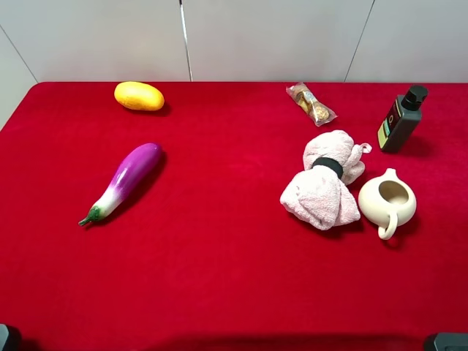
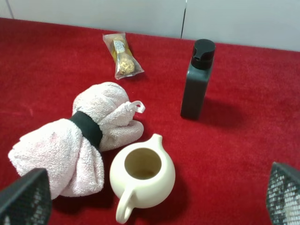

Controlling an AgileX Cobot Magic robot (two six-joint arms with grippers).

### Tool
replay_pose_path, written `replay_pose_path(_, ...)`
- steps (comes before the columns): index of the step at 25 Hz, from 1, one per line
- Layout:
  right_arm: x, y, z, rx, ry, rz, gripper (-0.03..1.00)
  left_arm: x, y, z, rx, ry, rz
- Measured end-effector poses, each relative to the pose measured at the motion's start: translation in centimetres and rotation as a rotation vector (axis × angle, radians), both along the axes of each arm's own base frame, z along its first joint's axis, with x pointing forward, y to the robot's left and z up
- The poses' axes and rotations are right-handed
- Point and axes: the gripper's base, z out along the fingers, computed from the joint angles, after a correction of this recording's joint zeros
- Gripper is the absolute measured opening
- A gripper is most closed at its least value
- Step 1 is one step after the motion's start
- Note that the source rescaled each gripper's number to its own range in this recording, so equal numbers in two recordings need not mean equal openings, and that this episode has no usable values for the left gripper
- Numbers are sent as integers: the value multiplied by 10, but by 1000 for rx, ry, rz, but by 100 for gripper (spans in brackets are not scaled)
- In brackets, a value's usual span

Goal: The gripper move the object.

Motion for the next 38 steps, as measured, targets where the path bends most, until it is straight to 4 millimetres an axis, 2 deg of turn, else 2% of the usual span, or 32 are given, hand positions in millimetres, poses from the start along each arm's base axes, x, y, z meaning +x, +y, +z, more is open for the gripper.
replay_pose_path(3,13,1,5,14,76,-12,100,0,0,0,0,0,0)
replay_pose_path(8,45,5,13,-1,240,-17,100,0,0,0,0,0,1)
replay_pose_path(14,85,10,9,0,432,-39,100,0,0,0,0,0,1)
replay_pose_path(24,138,16,-25,29,755,-125,100,0,0,0,0,0,1)
replay_pose_path(38,187,21,-69,22,879,-165,100,0,0,0,0,0,1)
